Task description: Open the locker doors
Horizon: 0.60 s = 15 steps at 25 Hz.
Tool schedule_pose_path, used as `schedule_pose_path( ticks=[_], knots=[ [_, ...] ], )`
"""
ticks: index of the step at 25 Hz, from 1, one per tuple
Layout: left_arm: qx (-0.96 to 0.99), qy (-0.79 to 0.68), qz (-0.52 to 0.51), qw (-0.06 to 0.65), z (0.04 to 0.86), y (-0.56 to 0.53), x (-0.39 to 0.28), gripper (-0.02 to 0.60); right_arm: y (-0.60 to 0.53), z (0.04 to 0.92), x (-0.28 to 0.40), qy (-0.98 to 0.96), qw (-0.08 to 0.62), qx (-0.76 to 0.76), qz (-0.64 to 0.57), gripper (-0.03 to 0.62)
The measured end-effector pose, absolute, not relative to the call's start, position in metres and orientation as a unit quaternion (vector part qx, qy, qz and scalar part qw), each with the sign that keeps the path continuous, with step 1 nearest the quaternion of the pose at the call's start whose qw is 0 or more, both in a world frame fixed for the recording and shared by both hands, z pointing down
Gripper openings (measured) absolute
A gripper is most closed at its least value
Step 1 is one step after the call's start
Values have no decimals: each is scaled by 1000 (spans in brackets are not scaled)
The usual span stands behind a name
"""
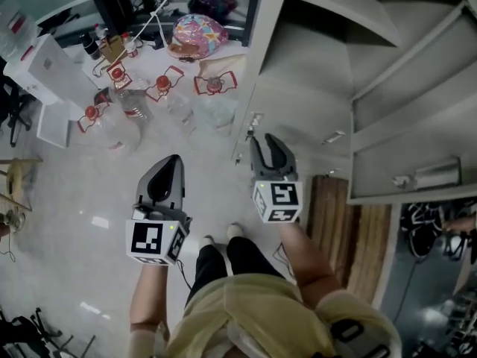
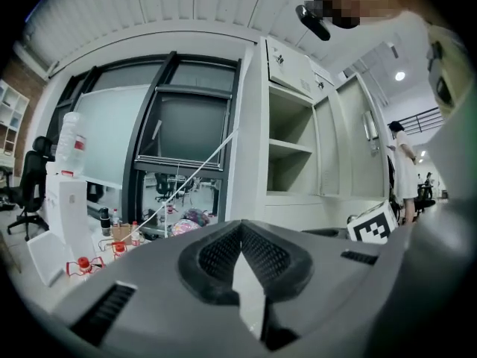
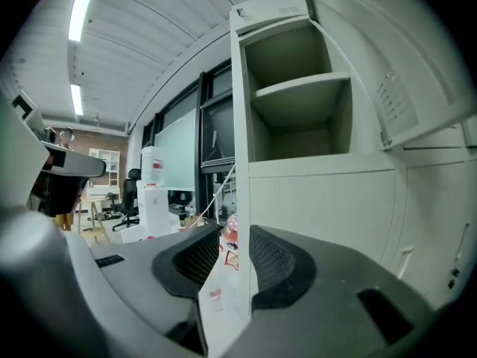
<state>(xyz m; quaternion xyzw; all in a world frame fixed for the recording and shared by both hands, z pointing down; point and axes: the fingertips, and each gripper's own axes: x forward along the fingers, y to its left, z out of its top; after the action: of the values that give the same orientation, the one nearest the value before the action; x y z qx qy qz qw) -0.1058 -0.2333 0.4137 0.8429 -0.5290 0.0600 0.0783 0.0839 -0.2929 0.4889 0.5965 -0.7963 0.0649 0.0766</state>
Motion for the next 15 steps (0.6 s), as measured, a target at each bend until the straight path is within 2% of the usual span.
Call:
schedule_pose_path(
  ticks=[15],
  knots=[
    [804,-582,70,101,474,-262,-125,3,-365,600,98,-771,110,617,110,123]
  ],
)
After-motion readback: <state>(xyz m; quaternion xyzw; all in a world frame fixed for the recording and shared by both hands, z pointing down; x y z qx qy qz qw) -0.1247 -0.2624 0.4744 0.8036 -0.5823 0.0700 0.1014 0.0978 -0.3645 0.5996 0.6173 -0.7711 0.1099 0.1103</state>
